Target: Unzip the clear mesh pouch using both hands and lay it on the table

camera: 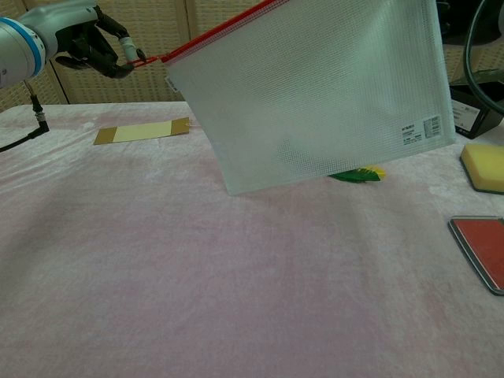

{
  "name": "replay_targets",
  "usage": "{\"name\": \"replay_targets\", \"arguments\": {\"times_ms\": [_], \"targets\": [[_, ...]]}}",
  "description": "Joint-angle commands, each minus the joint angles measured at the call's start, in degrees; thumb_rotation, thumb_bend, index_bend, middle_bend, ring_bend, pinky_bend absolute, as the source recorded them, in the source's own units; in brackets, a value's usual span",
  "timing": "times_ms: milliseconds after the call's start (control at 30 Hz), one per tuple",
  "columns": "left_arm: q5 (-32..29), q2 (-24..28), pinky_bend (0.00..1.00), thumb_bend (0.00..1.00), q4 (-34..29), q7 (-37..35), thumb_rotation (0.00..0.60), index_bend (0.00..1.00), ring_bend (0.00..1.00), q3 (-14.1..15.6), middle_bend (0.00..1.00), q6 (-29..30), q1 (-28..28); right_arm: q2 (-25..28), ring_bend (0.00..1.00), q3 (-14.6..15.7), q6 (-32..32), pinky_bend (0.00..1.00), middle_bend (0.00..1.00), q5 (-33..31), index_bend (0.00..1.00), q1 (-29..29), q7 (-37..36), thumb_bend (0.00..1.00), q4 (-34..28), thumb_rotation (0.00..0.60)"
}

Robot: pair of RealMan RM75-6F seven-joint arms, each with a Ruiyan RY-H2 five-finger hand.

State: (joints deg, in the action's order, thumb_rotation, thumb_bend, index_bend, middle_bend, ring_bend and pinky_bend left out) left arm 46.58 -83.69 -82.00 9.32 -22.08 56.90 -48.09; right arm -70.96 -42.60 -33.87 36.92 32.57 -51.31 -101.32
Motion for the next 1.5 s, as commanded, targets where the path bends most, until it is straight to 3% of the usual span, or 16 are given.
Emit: {"name": "replay_targets", "arguments": {"times_ms": [33, 367, 467, 500, 533, 567, 600, 633, 733, 800, 1000, 1200, 1267, 1367, 1433, 1500], "targets": [[-0.3, -0.3, 1.00, 0.63, 0.4, -0.1, 0.600, 0.88, 0.89, 0.0, 0.96, -0.1, -0.1, -0.1, 0.97, -0.2, 0.3, 1.00, 0.98, 0.5, 0.79, -0.3, -0.5, 0.85, 0.3, 0.600], [0.1, -0.7, 1.00, 0.62, 1.5, -1.3, 0.600, 0.86, 0.89, -0.1, 0.96, -0.5, 0.1, 0.0, 0.97, 0.1, 1.7, 1.00, 0.98, 1.8, 0.79, -0.5, -1.0, 0.85, 1.7, 0.600], [0.7, -0.2, 1.00, 0.32, 1.2, -2.1, 0.600, 0.69, 0.89, 0.0, 0.96, -1.2, 0.3, 0.8, 0.97, 1.0, 3.3, 1.00, 0.97, 3.6, 0.80, -0.3, 0.5, 0.78, 2.4, 0.600], [0.8, 0.0, 1.00, 0.16, 1.2, -2.3, 0.600, 0.56, 0.89, 0.1, 0.96, -1.4, 0.4, 1.0, 0.97, 1.4, 3.2, 1.00, 0.97, 4.1, 0.75, -0.1, 1.3, 0.68, 2.7, 0.600], [1.0, 0.2, 1.00, 0.08, 1.0, -2.5, 0.600, 0.45, 0.89, 0.1, 0.96, -1.6, 0.4, 1.1, 0.97, 2.2, 2.7, 1.00, 0.97, 4.8, 0.67, 0.2, 2.6, 0.57, 3.0, 0.600], [1.2, 0.5, 1.00, 0.02, 0.9, -2.8, 0.600, 0.27, 0.89, 0.2, 0.96, -1.9, 0.5, 1.3, 0.96, 3.0, 2.0, 1.00, 0.96, 5.4, 0.52, 0.5, 4.3, 0.36, 3.3, 0.600], [1.5, 1.1, 1.00, 0.00, 0.4, -3.1, 0.600, 0.12, 0.89, 0.3, 0.96, -2.3, 0.7, 1.9, 0.96, 4.8, 0.6, 1.00, 0.95, 6.8, 0.34, 1.2, 7.9, 0.17, 4.1, 0.600], [1.8, 1.6, 1.00, 0.00, 0.1, -3.4, 0.600, 0.03, 0.89, 0.3, 0.96, -2.5, 0.9, 1.9, 0.96, 5.7, -0.9, 1.00, 0.94, 6.9, 0.21, 1.6, 9.8, 0.05, 4.3, 0.600], [2.7, 2.5, 1.00, 0.00, -0.8, -4.1, 0.600, 0.00, 0.89, 0.3, 0.95, -2.0, 1.4, 1.8, 0.96, 8.0, -6.2, 1.00, 0.92, 7.6, 0.05, 2.4, 15.7, 0.00, 4.4, 0.600], [3.1, 3.2, 1.00, 0.00, -1.3, -4.4, 0.600, 0.00, 0.89, 0.2, 0.94, -1.7, 1.8, 1.8, 0.96, 9.2, -8.7, 1.00, 0.92, 8.2, 0.01, 2.6, 18.7, 0.00, 4.3, 0.600], [5.0, 6.1, 1.00, 0.00, -4.3, -4.9, 0.600, 0.00, 0.89, 0.3, 0.94, 0.4, 3.5, 2.7, 0.95, 12.9, -16.5, 1.00, 0.91, 12.6, 0.00, 1.7, 27.4, 0.00, 4.1, 0.600], [9.1, 9.9, 1.00, 0.00, -7.9, -3.6, 0.600, 0.00, 0.85, 2.1, 0.89, 5.9, 7.1, 3.8, 0.94, 17.7, -26.3, 1.00, 0.91, 22.8, 0.02, -1.9, 35.0, 0.00, 5.2, 0.600], [12.7, 12.9, 0.93, 0.00, -10.5, -2.3, 0.600, 0.00, 0.74, 4.8, 0.77, 11.5, 11.6, 5.1, 0.91, 22.7, -34.4, 0.99, 0.87, 32.4, 0.05, -5.7, 41.6, 0.00, 8.2, 0.600], [16.3, 16.9, 0.51, 0.00, -14.7, -0.3, 0.600, 0.00, 0.30, 9.6, 0.29, 16.1, 17.1, 5.3, 0.70, 28.2, -42.1, 0.78, 0.65, 41.8, 0.07, -10.1, 44.7, 0.00, 12.1, 0.600], [17.4, 18.1, 0.15, 0.00, -16.3, 0.9, 0.600, 0.00, 0.03, 11.5, 0.03, 18.4, 19.7, 5.7, 0.40, 30.3, -43.9, 0.40, 0.36, 43.7, 0.07, -11.9, 46.1, 0.00, 13.0, 0.600], [18.9, 18.9, 0.02, 0.00, -17.8, 1.3, 0.600, 0.00, 0.00, 13.8, 0.00, 21.2, 22.7, 6.1, 0.13, 32.2, -46.3, 0.11, 0.12, 45.5, 0.07, -13.9, 47.9, 0.00, 13.3, 0.600]]}}
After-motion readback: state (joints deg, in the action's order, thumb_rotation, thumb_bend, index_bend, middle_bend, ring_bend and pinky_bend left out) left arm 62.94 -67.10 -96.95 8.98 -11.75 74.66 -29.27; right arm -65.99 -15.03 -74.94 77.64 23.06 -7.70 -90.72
